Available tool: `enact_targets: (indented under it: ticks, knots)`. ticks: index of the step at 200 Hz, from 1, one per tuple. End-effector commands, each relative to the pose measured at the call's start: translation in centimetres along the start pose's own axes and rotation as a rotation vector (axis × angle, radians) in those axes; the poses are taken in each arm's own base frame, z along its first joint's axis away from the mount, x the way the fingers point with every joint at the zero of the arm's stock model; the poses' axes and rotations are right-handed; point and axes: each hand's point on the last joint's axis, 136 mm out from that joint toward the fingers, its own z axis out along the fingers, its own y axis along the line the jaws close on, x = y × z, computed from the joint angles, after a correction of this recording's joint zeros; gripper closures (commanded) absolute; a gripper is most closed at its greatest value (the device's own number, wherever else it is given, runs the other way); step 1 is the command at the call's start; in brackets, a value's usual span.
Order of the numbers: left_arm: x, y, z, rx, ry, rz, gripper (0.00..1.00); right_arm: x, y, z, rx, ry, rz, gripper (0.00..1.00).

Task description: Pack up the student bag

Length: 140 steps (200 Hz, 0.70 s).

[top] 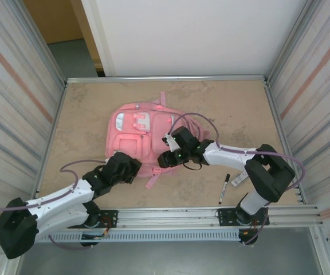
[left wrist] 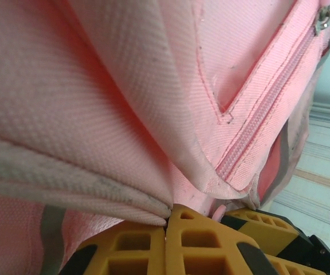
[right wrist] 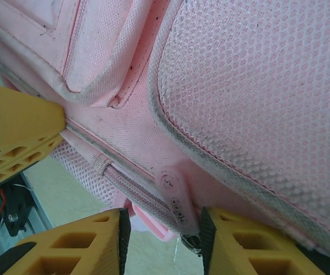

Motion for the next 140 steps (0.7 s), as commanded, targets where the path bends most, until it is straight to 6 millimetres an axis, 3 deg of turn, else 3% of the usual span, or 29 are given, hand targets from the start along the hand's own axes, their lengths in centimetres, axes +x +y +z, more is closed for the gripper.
enact_targets:
  ticks: [1, 39, 65, 100, 140]
  knots:
    - [0.8, 0.0, 0.3, -0.014, 0.035, 0.017, 1.0, -2.3, 0.8, 0.3, -0.023, -0.04, -0.017, 0.67]
    - [1.4, 0.1, 0.9, -0.017, 0.067, 0.011, 1.0, -2.4, -0.6, 1.3, 0.087, -0.016, -0.07, 0.76]
    - [1.5, -0.1, 1.0, -0.013, 0.074, 0.006, 1.0, -1.9, -0.8, 1.7, 0.221, 0.018, -0.209, 0.67]
    - [1.3, 0.1, 0.9, -0.026, 0.06, 0.017, 1.0, -1.9, -1.2, 1.9, 0.344, 0.044, -0.298, 0.66]
    - [1.4, 0.4, 0.8, -0.032, 0.065, 0.008, 1.0, -3.1, 0.5, 1.2, 0.227, -0.012, -0.284, 0.59]
